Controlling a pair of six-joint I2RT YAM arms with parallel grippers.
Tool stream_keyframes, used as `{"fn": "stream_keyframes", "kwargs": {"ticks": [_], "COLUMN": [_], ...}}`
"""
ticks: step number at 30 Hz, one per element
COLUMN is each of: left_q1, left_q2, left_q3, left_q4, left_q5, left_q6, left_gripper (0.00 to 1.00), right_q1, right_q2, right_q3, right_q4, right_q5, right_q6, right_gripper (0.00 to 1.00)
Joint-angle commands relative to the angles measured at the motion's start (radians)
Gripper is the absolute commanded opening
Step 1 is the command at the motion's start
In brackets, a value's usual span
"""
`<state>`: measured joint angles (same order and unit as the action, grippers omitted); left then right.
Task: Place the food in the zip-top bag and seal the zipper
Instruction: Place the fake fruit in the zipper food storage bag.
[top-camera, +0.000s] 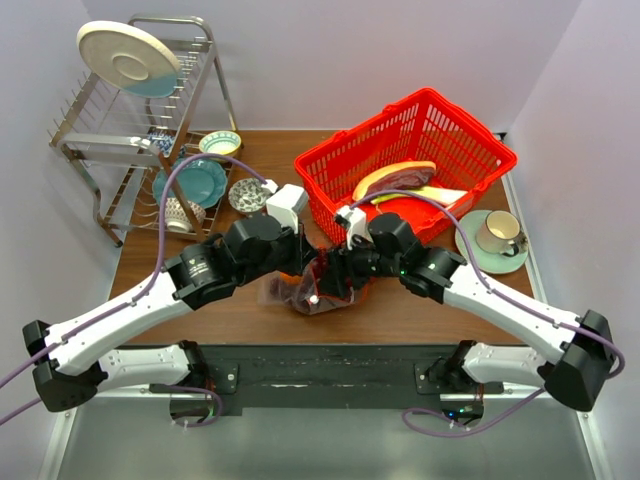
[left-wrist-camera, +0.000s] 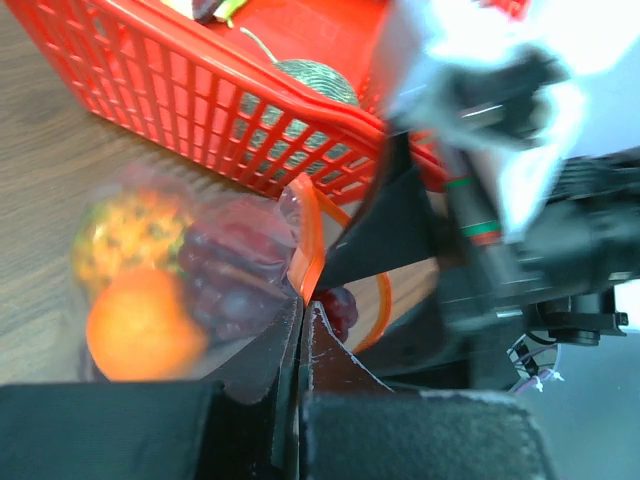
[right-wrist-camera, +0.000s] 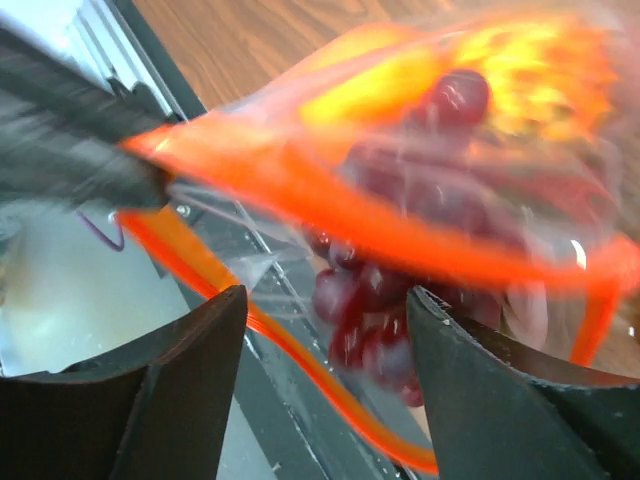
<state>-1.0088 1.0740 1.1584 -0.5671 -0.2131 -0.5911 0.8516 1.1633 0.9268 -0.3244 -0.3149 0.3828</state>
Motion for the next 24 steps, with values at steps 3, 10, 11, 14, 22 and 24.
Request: {"fn": "stream_keyframes", "kwargs": {"ticks": [3, 10, 11, 14, 22, 24], "left_q1": [0.003, 0.004, 0.006, 0.006, 0.006, 0.006], "left_q2": [-0.065, -0.074, -0.074, -0.08, -0.097, -0.097], "left_q3": [0.015, 0.009, 0.007, 0.009, 0.04, 0.047], "left_q4": [0.046, 0.03, 0.029, 0.023, -0.005, -0.01], "left_q5": [-0.058, -0.08, -0.08, -0.086, -0.106, -0.106], "left_q6": [0.0, 0.004, 0.002, 0.004, 0.002, 0.001], "left_gripper": [0.0, 0.0, 0.0, 0.0, 0.0, 0.0], "right_q1": [-0.006, -0.006, -0.006, -0.006, -0.006, -0.003], "right_q2": [-0.151, -0.237, -0.238, -0.232, -0.237, -0.228], "right_q3": [0.07, 0.1, 0.095, 0.067, -0.064, -0.081], "right_q4": [-0.063, -0.214, -0.229, -0.269, -0.206, -0.188], "right_q5": [0.08, 0.172, 0.183, 0.185, 0.154, 0.163], "right_q6": [-0.005, -0.022, -0.024, -0.018, 0.027, 0.044], "right_gripper": [0.7, 0.54, 0.51, 0.5, 0.47, 0.46]}}
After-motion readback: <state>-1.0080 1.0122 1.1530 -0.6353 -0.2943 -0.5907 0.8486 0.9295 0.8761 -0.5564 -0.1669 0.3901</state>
